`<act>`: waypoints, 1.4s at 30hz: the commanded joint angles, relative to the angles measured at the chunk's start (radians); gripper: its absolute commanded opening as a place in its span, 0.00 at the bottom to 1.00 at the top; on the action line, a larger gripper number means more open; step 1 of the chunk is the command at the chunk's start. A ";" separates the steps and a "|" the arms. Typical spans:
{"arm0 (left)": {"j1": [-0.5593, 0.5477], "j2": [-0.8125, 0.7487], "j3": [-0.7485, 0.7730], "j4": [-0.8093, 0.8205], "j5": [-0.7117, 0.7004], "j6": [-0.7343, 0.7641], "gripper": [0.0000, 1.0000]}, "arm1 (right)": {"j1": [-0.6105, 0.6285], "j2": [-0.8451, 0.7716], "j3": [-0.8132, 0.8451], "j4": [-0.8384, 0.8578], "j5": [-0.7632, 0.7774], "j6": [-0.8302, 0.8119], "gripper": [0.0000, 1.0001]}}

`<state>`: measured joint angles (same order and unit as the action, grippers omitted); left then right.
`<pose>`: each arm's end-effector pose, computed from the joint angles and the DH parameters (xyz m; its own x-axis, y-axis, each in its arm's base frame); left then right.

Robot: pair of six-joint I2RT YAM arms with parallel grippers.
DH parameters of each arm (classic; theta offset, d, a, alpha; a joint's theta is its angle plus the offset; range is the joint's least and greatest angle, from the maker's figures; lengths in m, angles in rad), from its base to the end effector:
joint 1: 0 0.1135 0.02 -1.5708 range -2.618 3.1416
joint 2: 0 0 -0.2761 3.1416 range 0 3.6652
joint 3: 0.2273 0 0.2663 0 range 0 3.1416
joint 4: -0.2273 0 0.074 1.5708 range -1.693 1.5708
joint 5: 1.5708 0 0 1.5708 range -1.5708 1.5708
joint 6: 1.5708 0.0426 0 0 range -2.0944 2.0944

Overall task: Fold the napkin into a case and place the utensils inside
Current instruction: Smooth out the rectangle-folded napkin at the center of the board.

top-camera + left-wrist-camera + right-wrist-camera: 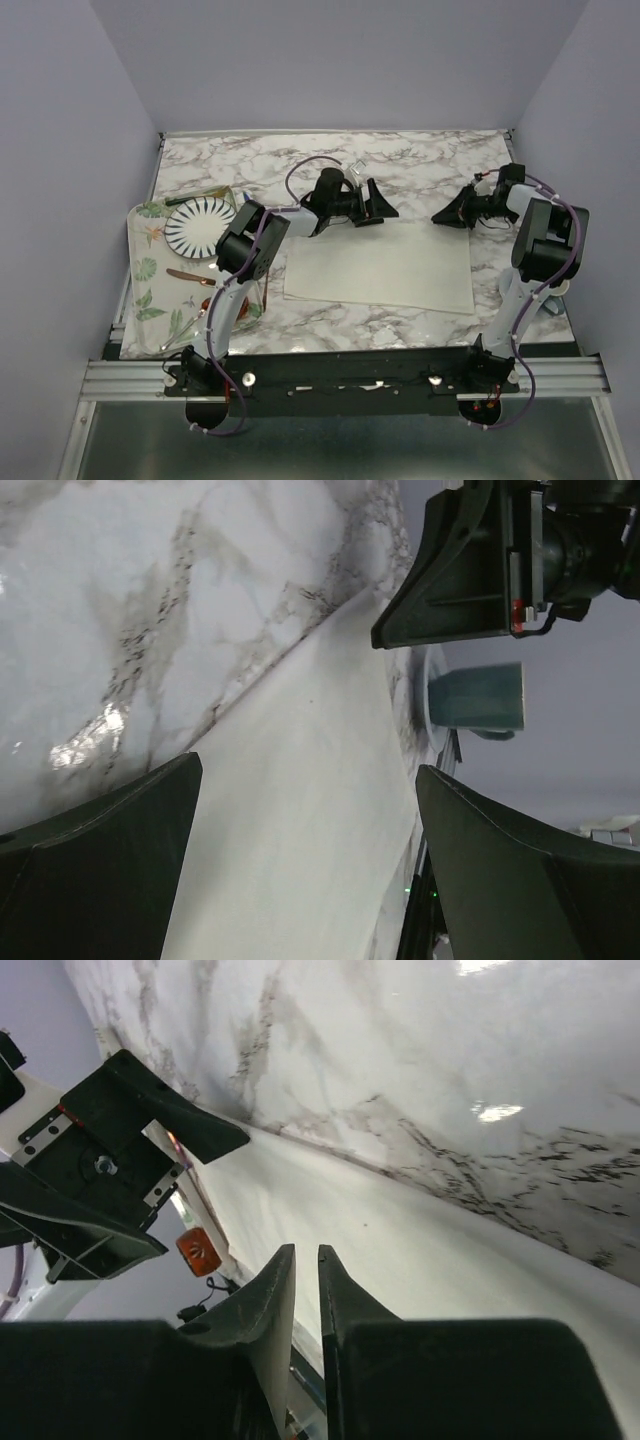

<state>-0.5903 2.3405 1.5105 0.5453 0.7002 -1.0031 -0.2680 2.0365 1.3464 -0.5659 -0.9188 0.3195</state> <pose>0.4282 -0.3199 0.1309 -0.9175 -0.1614 -0.3635 0.3084 0.2883 -0.9065 0.4074 -0.0768 0.1464 -0.8946 0.4433 -0.0566 0.2152 0.5383 0.8148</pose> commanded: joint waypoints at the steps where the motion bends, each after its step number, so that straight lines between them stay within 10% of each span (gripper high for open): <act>1: 0.009 0.029 0.008 -0.093 -0.084 0.008 0.99 | -0.002 0.033 0.020 -0.043 0.164 0.042 0.19; 27: 0.216 -0.093 -0.231 -0.056 0.082 0.055 0.99 | -0.004 0.085 0.092 -0.187 0.604 0.133 0.01; 42: 0.388 -0.273 -0.185 -0.488 0.012 0.570 0.99 | 0.001 0.064 0.109 -0.198 0.464 0.040 0.01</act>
<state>-0.2001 2.1490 1.2732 0.3225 0.7940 -0.7078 -0.2672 2.0853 1.4502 -0.7502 -0.4232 0.4362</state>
